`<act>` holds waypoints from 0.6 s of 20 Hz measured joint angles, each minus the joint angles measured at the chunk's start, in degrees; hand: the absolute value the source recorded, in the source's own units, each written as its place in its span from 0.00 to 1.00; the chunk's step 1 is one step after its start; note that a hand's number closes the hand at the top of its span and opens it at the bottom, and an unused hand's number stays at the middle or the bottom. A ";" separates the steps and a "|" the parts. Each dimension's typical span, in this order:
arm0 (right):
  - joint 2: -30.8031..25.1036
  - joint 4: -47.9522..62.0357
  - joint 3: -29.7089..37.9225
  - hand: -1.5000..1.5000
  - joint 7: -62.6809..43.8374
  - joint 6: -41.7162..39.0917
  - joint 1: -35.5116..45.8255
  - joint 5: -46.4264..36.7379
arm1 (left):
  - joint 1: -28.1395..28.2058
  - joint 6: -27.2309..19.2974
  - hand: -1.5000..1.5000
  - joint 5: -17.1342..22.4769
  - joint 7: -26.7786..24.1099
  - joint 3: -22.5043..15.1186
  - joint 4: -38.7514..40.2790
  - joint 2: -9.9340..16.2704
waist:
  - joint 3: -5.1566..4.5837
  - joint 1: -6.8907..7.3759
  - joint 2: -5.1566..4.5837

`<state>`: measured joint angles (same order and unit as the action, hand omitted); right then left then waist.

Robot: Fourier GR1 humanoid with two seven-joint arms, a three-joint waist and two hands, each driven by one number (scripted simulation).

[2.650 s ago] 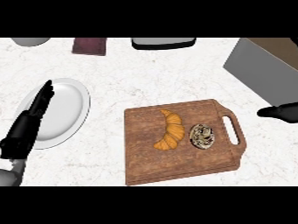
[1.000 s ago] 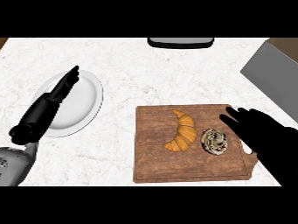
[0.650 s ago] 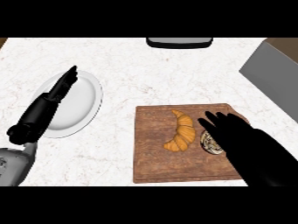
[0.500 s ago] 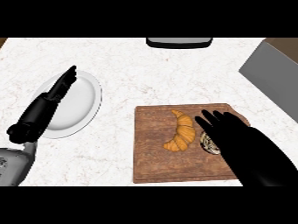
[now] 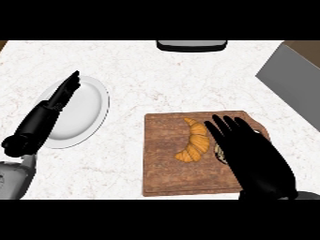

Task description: Pick the cupcake from the cutting board and place it in the cardboard box

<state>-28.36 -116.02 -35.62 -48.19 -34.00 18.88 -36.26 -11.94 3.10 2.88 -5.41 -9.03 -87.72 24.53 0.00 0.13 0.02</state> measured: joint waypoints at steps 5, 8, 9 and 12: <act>1.77 4.22 0.76 0.00 2.18 -0.80 -0.54 -4.48 | -0.04 1.04 0.50 -1.31 1.07 1.02 -1.10 -1.30 | 0.01 0.00 0.00; 2.51 5.84 1.34 0.00 4.25 -0.75 -1.57 -7.40 | -0.30 1.72 0.50 -2.39 0.98 1.90 -0.32 -2.41 | 0.01 -0.06 -0.01; 2.90 6.41 1.32 0.00 4.91 -0.42 -2.39 -8.34 | -0.38 2.01 0.50 -2.53 1.45 2.30 -0.56 -2.64 | 0.00 -0.07 0.00; 3.42 9.36 3.21 0.00 8.83 0.16 -2.63 -9.64 | 0.19 3.08 0.50 -3.17 0.84 3.32 -0.28 -3.22 | 0.01 -0.04 -0.02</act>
<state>-24.94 -106.66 -32.41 -39.36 -33.84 16.24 -45.90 -11.75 6.17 -0.29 -4.56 -5.72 -88.00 21.31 0.01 0.09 0.00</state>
